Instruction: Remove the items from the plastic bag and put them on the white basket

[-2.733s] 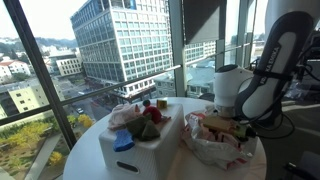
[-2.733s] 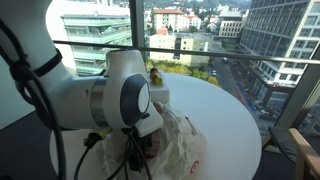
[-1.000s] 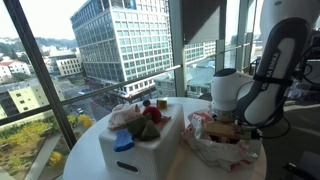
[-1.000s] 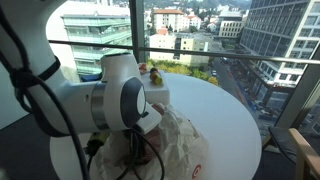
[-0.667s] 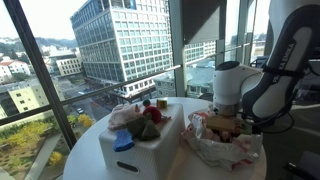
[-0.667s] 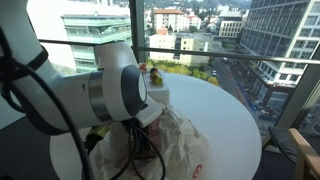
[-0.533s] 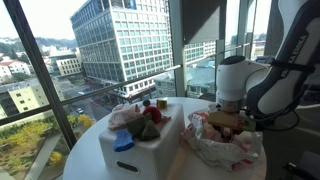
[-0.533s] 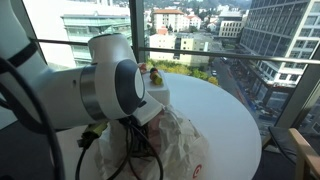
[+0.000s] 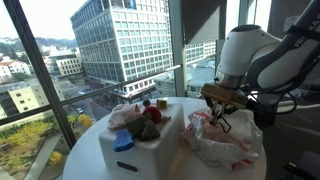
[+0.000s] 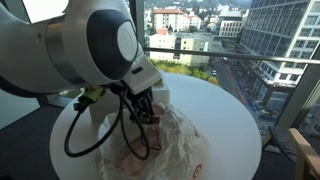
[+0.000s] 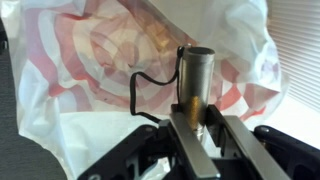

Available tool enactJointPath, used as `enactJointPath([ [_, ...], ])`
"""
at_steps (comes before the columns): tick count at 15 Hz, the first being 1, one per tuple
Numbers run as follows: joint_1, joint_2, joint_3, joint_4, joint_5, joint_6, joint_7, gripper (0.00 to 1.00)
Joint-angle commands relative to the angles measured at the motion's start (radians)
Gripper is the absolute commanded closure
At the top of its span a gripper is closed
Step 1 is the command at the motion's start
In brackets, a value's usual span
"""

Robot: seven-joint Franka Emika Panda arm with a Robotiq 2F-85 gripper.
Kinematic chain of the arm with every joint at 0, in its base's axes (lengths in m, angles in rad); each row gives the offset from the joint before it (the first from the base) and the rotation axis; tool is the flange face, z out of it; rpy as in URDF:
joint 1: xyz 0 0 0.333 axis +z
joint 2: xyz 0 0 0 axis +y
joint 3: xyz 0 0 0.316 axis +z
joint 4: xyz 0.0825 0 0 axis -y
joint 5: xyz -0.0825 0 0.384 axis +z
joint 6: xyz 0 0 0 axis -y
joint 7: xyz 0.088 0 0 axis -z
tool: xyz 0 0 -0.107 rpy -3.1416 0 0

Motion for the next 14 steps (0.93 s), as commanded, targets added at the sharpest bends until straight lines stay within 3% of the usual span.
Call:
enactJointPath([
  [1, 0.030, -0.182, 0.025, -0.006, -0.030, -0.095, 0.160, 0.87],
  [3, 0.056, -0.264, 0.043, -0.007, -0.056, -0.119, 0.199, 0.87],
  [5, 0.012, -0.318, 0.117, -0.045, -0.146, -0.068, 0.273, 0.87],
  [10, 0.007, -0.133, 0.296, 0.110, -0.271, -0.045, 0.471, 0.87],
  [14, -0.013, 0.072, 0.405, 0.334, -0.381, -0.134, 0.615, 0.87],
])
